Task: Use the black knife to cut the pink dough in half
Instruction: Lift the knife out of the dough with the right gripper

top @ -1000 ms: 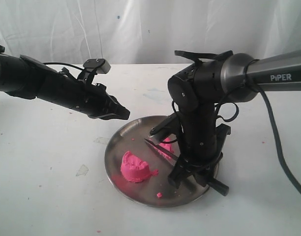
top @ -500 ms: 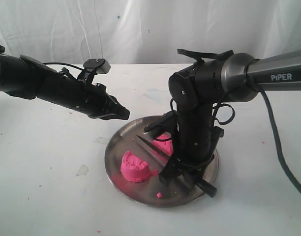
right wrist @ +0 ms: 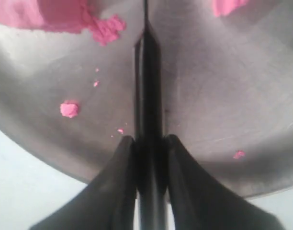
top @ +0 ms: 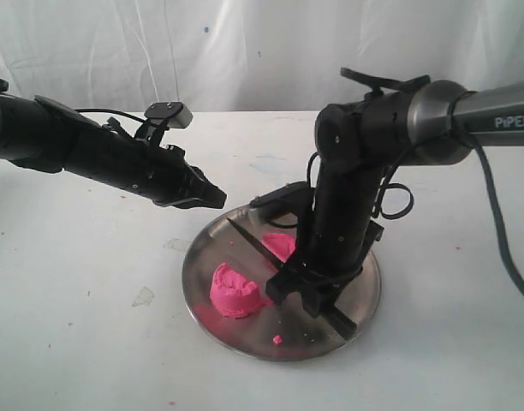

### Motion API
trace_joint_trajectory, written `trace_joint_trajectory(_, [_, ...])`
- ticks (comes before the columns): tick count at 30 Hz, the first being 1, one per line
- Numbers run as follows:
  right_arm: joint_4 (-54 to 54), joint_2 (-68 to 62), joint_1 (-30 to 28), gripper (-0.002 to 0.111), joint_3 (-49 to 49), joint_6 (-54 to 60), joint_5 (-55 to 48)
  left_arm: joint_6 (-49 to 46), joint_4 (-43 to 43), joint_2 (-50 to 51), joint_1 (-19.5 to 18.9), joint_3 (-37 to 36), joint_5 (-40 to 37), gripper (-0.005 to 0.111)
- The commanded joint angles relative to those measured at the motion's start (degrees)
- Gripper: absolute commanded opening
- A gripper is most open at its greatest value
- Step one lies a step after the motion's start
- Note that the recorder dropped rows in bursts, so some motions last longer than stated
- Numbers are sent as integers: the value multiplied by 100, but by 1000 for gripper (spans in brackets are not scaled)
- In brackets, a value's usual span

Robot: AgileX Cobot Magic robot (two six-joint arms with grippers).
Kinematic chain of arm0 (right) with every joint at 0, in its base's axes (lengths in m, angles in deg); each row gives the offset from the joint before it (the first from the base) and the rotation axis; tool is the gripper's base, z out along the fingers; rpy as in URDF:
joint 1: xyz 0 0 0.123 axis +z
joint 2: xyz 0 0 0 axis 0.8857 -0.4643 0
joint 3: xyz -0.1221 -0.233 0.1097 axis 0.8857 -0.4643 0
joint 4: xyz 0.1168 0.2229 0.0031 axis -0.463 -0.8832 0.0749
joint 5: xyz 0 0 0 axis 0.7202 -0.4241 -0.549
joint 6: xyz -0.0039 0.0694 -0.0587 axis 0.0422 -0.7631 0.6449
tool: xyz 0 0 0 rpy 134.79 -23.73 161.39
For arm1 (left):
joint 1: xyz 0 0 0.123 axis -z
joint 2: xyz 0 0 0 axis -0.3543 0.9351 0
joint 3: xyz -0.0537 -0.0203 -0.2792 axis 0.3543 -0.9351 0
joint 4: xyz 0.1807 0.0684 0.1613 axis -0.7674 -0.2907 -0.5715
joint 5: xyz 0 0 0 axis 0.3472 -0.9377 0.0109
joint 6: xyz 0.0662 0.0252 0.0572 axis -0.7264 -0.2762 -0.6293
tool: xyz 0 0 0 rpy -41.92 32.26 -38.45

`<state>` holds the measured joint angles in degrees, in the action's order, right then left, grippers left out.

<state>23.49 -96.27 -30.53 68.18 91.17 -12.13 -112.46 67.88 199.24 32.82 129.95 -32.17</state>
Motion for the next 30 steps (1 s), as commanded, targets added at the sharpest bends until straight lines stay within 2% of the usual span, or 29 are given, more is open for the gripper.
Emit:
trace_joint_trajectory(1, [-290, 297, -252, 0, 44, 279, 51, 32, 73, -68, -6, -27, -107, 0])
trace_joint_trajectory(9, [-761, 379, -895, 0, 6, 226, 117, 43, 73, -68, -6, -27, -135, 0])
trace_joint_trajectory(13, [-1612, 379, -1275, 0, -171, 380, 243, 43, 73, -68, -6, -27, -135, 0])
trace_joint_trajectory(17, [-2964, 379, -1547, 0, -615, 1081, 298, 43, 73, -68, -6, -27, -135, 0])
trace_joint_trajectory(21, [-3831, 402, -1659, 0, -1151, 1408, 760, 43, 73, -68, -6, -27, -135, 0])
trace_joint_trajectory(30, [-4293, 528, -1711, 0, -1896, 1596, 1519, 43, 73, -68, -6, -27, -153, 0])
